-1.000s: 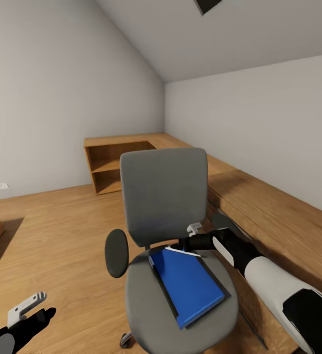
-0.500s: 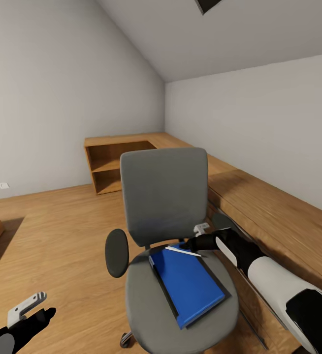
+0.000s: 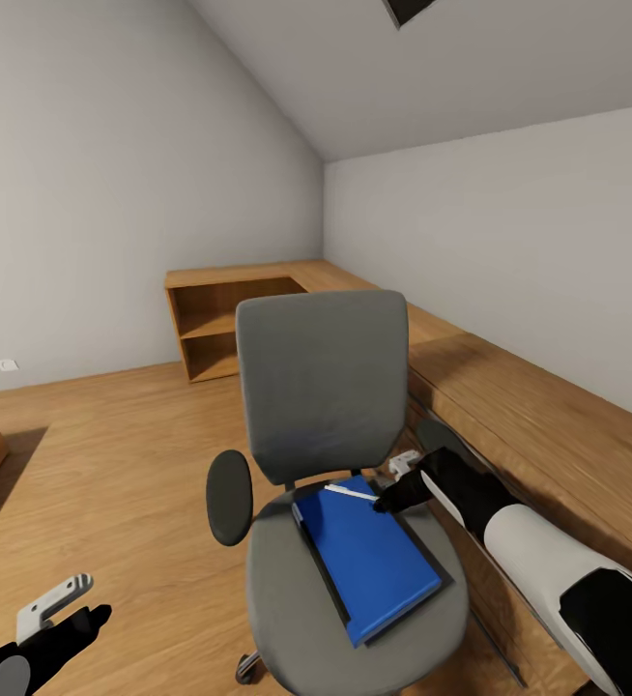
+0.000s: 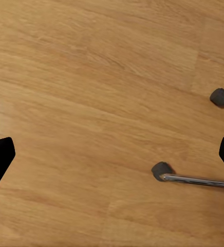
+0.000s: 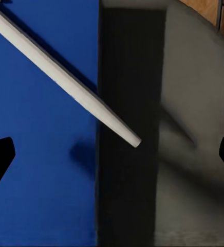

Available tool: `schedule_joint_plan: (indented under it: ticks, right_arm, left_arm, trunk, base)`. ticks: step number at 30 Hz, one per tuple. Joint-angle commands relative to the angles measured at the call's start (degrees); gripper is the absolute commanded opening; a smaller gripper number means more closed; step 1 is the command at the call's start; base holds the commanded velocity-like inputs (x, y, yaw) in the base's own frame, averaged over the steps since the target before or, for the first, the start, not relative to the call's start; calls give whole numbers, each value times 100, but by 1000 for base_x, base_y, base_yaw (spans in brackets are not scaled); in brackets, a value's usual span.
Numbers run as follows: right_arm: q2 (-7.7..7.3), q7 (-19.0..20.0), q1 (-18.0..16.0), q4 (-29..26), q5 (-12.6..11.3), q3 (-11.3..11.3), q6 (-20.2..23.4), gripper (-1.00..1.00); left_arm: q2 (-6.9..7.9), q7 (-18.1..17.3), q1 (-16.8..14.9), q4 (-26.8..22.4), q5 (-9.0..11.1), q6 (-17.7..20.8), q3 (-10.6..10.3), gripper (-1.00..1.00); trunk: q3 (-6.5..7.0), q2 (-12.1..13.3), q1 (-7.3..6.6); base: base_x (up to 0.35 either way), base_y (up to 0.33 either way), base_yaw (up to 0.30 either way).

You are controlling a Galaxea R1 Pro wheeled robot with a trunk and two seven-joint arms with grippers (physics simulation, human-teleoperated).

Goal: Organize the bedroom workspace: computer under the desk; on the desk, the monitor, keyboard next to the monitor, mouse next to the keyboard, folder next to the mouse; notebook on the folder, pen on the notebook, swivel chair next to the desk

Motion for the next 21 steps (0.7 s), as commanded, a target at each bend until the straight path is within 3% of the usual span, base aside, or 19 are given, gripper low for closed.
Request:
schedule_joint_plan:
  ticks: [1, 7, 21]
  right_arm:
    - [-10, -17, -6, -33, 13, 40, 73, 100]
    - [-36, 18, -6, -79, 172, 27, 131, 100]
    - [-45, 70, -6, -330, 180, 31, 148, 100]
  left_arm:
    - [-3, 49, -4, -6, 60, 21, -6, 100]
    - [-8, 49, -4, -6, 60, 21, -23, 100]
    - [-17, 49, -4, -6, 60, 21, -24, 100]
  trunk:
    - [-6, -3, -1]
    - [-6, -3, -1]
    - [-6, -3, -1]
  base:
    - [0, 0, 0]
    - [0, 0, 0]
    - [0, 0, 0]
